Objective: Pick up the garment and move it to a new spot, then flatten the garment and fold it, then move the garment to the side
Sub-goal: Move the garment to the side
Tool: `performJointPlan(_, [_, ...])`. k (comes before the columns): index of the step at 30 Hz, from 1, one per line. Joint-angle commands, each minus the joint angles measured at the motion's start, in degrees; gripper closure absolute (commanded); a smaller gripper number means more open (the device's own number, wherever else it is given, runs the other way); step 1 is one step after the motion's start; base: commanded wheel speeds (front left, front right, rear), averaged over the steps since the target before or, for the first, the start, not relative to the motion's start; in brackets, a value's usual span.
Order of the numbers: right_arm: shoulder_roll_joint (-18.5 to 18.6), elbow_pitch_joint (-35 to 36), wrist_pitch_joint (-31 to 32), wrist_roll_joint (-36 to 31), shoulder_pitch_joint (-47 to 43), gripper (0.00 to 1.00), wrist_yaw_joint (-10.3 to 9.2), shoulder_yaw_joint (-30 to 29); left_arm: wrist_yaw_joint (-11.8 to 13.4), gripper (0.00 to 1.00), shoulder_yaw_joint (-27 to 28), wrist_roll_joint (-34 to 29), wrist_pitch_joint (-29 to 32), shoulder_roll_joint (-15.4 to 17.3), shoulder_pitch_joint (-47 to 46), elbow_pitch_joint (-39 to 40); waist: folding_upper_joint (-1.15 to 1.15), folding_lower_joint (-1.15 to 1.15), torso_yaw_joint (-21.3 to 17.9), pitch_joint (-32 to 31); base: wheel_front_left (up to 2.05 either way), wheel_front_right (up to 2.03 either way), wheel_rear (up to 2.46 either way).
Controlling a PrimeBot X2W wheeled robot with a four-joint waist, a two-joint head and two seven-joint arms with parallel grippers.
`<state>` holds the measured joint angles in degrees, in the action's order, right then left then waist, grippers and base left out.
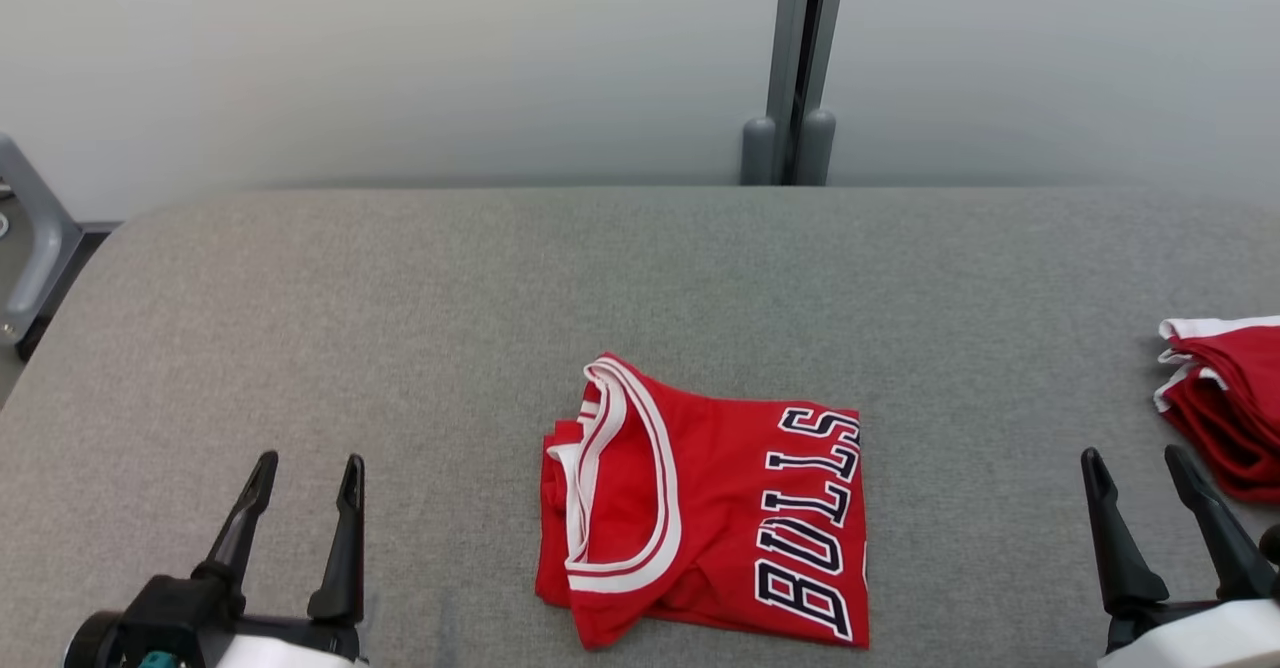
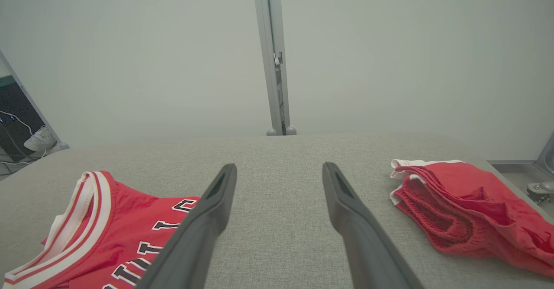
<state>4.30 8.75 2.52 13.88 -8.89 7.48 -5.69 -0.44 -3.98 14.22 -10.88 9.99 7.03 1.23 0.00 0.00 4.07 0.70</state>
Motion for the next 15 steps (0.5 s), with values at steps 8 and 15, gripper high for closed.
performJointPlan(8, [1.7, -5.0, 1.6, 2.1, 4.0, 0.00, 0.04, 3.8, -0.8, 0.00, -0.8, 0.9, -2.1, -0.9, -6.2, -1.2, 0.00, 0.00, 4.2, 7.7, 0.00, 0.00, 0.00])
performJointPlan(15, [2.2, -13.3, 0.8, 5.0, 8.1, 0.00, 0.04, 10.5, -1.5, 0.00, -0.8, 1.1, -3.4, -1.4, -9.6, -3.1, 0.00, 0.00, 6.0, 11.3, 0.00, 0.00, 0.00])
